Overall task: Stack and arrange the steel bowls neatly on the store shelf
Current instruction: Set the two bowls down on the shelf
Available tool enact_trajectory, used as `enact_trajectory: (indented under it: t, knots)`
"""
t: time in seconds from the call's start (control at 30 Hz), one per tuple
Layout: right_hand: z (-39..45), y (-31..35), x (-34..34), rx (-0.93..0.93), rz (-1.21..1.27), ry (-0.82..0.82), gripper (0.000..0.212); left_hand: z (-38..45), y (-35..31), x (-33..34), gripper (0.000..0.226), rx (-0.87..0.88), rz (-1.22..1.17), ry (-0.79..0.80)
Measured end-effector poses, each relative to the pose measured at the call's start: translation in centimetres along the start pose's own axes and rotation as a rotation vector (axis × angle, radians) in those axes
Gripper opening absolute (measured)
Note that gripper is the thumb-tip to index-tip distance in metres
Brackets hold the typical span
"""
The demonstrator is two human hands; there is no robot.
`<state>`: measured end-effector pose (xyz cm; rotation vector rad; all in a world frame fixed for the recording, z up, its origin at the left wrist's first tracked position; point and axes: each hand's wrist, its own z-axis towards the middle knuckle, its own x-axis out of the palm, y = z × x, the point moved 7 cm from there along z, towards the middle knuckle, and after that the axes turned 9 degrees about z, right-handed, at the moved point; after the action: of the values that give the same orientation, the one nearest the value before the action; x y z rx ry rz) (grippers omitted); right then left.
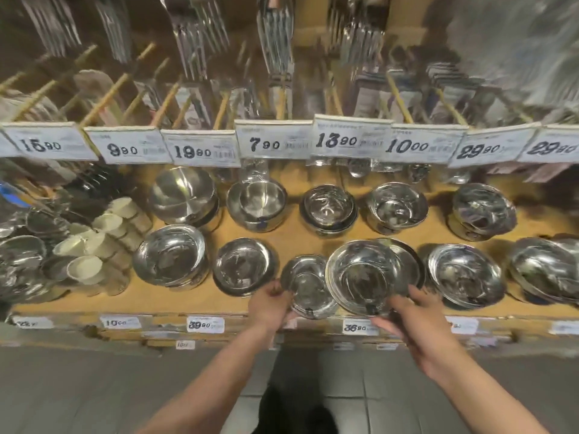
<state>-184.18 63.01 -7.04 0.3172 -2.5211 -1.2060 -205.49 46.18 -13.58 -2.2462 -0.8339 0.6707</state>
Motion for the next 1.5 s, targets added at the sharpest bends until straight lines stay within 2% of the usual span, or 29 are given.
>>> enact_trajectory:
  t: [0.1, 0.23, 0.37, 0.5, 0.63, 0.73, 0.87, 0.93, 1.03, 1.17, 1.27, 1.5]
  knots:
    - [0.4, -0.9, 1.0, 0.013, 0.041, -0.057, 0.031, 1.5, -0.2, 0.5, 0.020, 0.011, 0.011, 0.032]
    - [1.0, -2.4, 3.2, 0.040, 0.020, -0.051, 0.024, 2.6, -0.1, 1.3, 0.013, 0.033, -0.032, 0.102]
    - [1.4, -3.7, 5.5, 0.038, -0.005, -0.036, 0.023, 3.2, 0.4, 1.7, 0.021, 0.029, -0.036, 0.164]
    - [2.0, -4.4, 7.2, 0.042, -0.038, -0.067, 0.021, 3.2, 1.4, 1.2, 0.013, -0.017, -0.113, 0.141]
    - [2.7, -4.8, 7.6, 0.045, -0.064, -0.171, 0.032, 2.4, 1.3, 0.7, 0.018, -0.018, -0.169, 0.125]
    - [3.0, -5.0, 7.7, 0.013, -0.130, -0.212, 0.027, 2.3, 0.8, 0.4, 0.005, -0.027, -0.162, 0.088]
    - [2.9, -4.8, 7.7, -0.076, -0.244, -0.260, 0.024, 2.7, -0.1, 0.5, 0.014, 0.080, 0.060, 0.071]
    - [2.8, -4.2, 7.6, -0.143, -0.418, -0.300, 0.022, 2.8, -0.3, 0.5, 0.017, 0.106, 0.101, 0.057]
    - [2.9, -3.4, 7.7, -0.236, -0.737, -0.273, 0.034, 2.8, -0.6, 0.5, 0.025, 0.112, 0.152, 0.031]
    - [2.8, -2.5, 8.2, -0.370, -0.929, -0.233, 0.038, 2.8, -0.6, 0.6, 0.026, 0.129, 0.183, 0.016]
    - [2.3, -2.6, 8.3, -0.430, -0.978, -0.228, 0.035, 2.8, -0.6, 0.6, 0.026, 0.134, 0.173, 0.016]
    - [2.4, -2.6, 8.2, -0.381, -0.937, -0.216, 0.031, 2.7, -1.2, 0.7, 0.023, 0.166, 0.183, 0.008]
